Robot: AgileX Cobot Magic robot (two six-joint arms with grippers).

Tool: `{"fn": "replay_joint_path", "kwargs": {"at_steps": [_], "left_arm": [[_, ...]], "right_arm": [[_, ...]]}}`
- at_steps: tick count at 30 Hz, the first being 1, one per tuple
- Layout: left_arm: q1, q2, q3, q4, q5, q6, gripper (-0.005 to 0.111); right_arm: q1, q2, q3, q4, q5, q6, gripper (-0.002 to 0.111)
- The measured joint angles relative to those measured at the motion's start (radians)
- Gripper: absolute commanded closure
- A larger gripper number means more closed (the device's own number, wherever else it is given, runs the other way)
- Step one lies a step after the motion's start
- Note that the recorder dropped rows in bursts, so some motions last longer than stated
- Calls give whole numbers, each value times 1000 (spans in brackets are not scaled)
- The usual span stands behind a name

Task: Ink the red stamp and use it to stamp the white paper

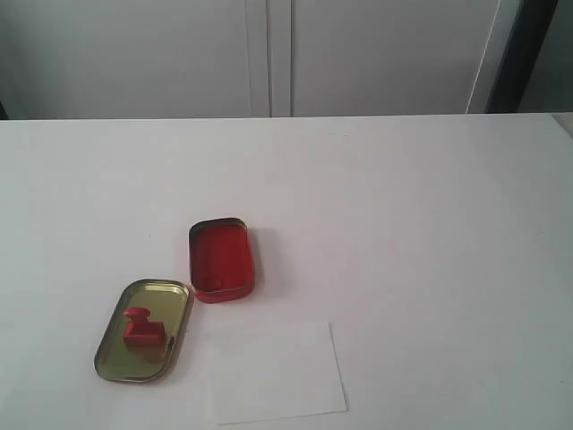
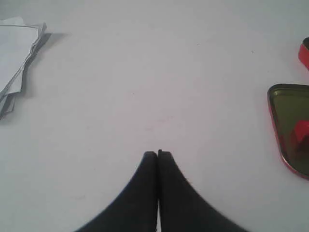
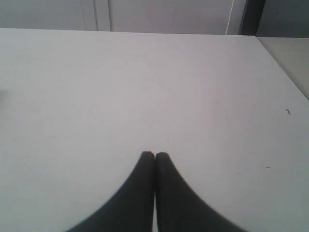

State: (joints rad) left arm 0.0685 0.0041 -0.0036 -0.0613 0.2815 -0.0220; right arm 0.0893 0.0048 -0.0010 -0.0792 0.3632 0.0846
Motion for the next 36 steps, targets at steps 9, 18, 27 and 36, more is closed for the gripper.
{"fn": "replay_joint_path", "kwargs": {"at_steps": [9, 18, 27, 36], "left_arm": [[0, 0, 0, 0, -48, 0, 107], [0, 0, 0, 0, -287, 0, 107], [0, 0, 0, 0, -375, 0, 107], [0, 0, 0, 0, -381, 0, 107]], "right_arm": [[0, 0, 0, 0, 0, 0, 108], [0, 0, 0, 0, 0, 0, 108], [0, 0, 0, 0, 0, 0, 108], [0, 0, 0, 2, 0, 26, 108]]}}
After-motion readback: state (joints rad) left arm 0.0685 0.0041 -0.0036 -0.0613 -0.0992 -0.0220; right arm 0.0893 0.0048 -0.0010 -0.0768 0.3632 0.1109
